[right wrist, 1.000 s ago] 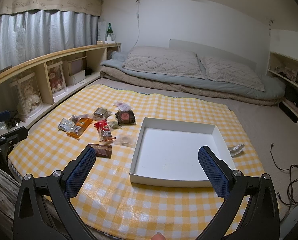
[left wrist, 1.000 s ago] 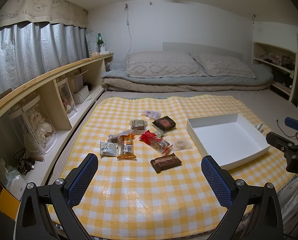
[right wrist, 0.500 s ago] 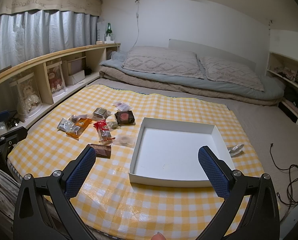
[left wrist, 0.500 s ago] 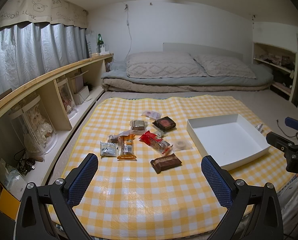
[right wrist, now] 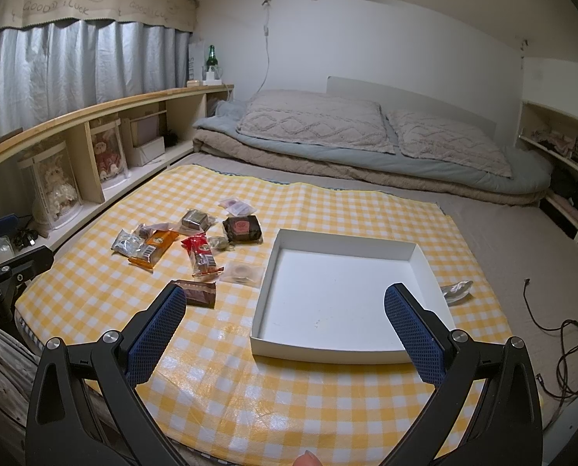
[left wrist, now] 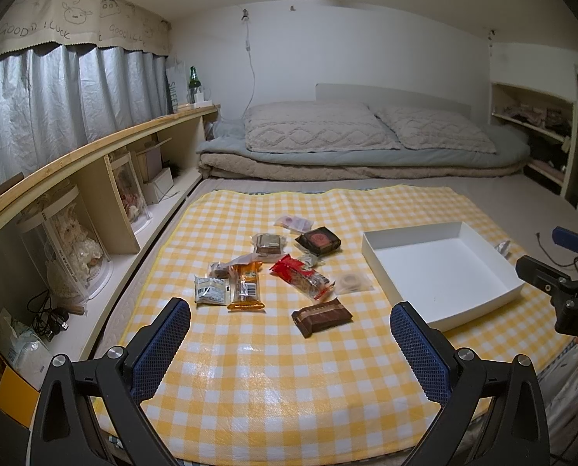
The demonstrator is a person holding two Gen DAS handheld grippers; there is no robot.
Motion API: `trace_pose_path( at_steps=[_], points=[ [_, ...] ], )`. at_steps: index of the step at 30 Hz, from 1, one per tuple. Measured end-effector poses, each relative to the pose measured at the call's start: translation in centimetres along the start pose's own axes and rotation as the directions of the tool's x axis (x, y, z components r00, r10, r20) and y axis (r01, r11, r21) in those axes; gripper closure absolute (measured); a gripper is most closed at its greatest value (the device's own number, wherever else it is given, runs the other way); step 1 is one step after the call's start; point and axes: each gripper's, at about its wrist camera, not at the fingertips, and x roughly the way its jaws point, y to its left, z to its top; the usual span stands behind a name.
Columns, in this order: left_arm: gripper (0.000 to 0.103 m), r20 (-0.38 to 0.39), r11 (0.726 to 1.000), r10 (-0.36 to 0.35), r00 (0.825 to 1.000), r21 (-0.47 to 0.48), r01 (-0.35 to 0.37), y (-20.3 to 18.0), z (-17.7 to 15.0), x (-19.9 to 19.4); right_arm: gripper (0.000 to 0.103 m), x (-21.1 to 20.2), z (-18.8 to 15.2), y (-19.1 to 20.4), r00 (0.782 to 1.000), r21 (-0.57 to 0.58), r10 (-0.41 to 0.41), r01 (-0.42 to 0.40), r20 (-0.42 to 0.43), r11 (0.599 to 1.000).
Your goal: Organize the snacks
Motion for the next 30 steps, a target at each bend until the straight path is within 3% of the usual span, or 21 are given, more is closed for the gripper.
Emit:
trace_pose_path(
  at_steps=[21, 30],
  points=[
    [0.000, 0.004, 1.000, 0.001, 1.000, 0.000, -0.001, -0.3, 0.2, 0.1, 0.000, 0.0, -0.1, -0.1, 1.000, -0.002, -0.001, 0.001, 0.001, 1.000],
    [0.000, 0.028, 1.000, -0.003, 1.000, -0.004, 0.003, 0.5, 3.5, -0.9, 0.000, -0.5, 1.4, 0.0, 0.999, -0.018, 0.023, -0.023, 0.026, 1.000]
  ],
)
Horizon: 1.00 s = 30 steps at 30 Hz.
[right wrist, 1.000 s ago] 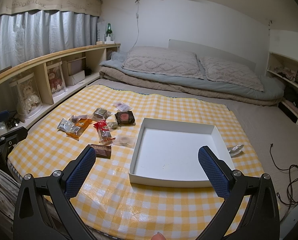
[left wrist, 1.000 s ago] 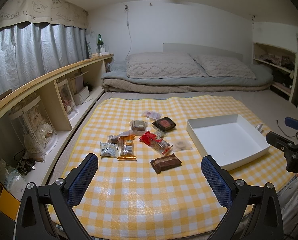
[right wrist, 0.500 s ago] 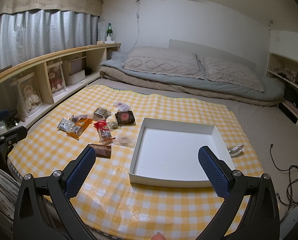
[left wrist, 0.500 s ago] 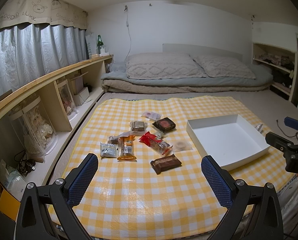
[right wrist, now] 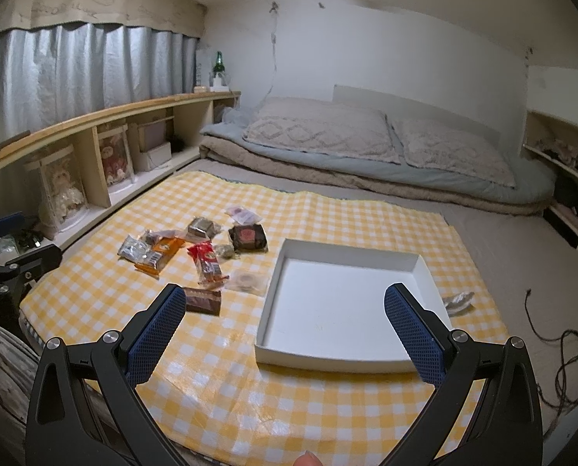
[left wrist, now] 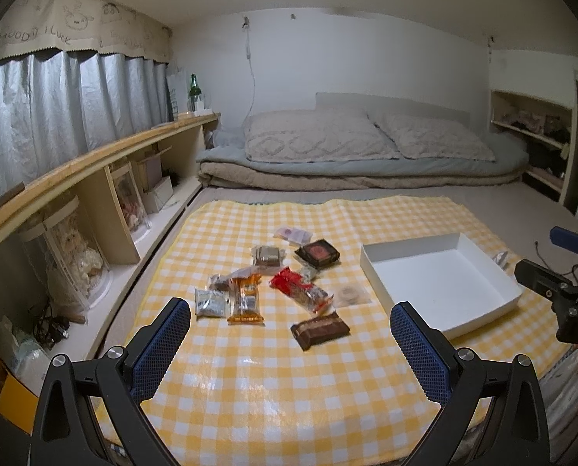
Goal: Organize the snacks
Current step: 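Grasp the orange bar with the left tool while the right tool grasps the red bar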
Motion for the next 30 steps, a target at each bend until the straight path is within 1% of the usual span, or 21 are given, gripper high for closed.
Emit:
trace_pose_path(
  at_steps=[7, 10, 13, 18, 20, 23, 25, 27, 29, 30],
  points=[
    [0.000, 0.040, 1.000, 0.020, 0.999, -0.004, -0.019, 0.9, 3.6, 0.1, 0.000, 0.2, 3.4, 0.3, 0.999, -0.071, 0.034, -0.033, 0.023, 0.997],
    [0.000, 0.054, 0.999, 0.038, 0.998, -0.016, -0.037, 1.5, 5.6, 0.9, 0.000, 0.8, 5.1, 0.5, 0.999, -0.113, 0.033, -0.029, 0.041, 0.993],
    [0.000, 0.059, 0.998, 0.050, 0.997, -0.035, -0.048, 1.9, 7.3, 2.2, 0.000, 1.9, 7.1, 0.6, 0.997, -0.134, 0.052, -0.044, 0.056, 0.990],
    [0.000, 0.082, 0.996, 0.081, 0.993, -0.049, -0.077, 2.5, 10.2, 5.8, 0.000, 4.7, 10.0, 1.6, 0.994, -0.170, 0.075, -0.061, 0.076, 0.984],
    [0.000, 0.074, 0.993, 0.107, 0.992, -0.051, -0.103, 2.7, 10.8, 7.9, 0.000, 6.5, 11.0, 2.1, 0.994, -0.183, 0.088, -0.075, 0.062, 0.980],
    [0.000, 0.070, 0.993, 0.099, 0.993, -0.072, -0.094, 3.4, 11.1, 11.6, 0.000, 9.1, 11.9, 2.9, 0.992, -0.177, 0.111, -0.100, 0.053, 0.979],
    [0.000, 0.029, 0.992, 0.092, 0.995, -0.085, -0.089, 3.9, 10.9, 14.2, 0.000, 11.0, 12.1, 3.1, 0.991, -0.164, 0.125, -0.115, 0.053, 0.980],
    [0.000, -0.037, 0.995, 0.044, 0.998, -0.090, -0.047, 4.6, 10.8, 17.6, 0.000, 12.8, 12.2, 3.4, 0.989, -0.157, 0.140, -0.132, 0.037, 0.979],
    [0.000, -0.089, 0.996, 0.026, 0.996, -0.087, -0.033, 5.2, 11.0, 20.7, 0.000, 15.2, 12.2, 3.6, 0.981, -0.142, 0.195, -0.194, -0.010, 0.971],
    [0.000, -0.109, 0.996, 0.022, 0.994, -0.087, -0.032, 5.4, 11.1, 21.9, 0.000, 16.2, 11.9, 3.6, 0.977, -0.131, 0.209, -0.212, -0.032, 0.969]
  ],
)
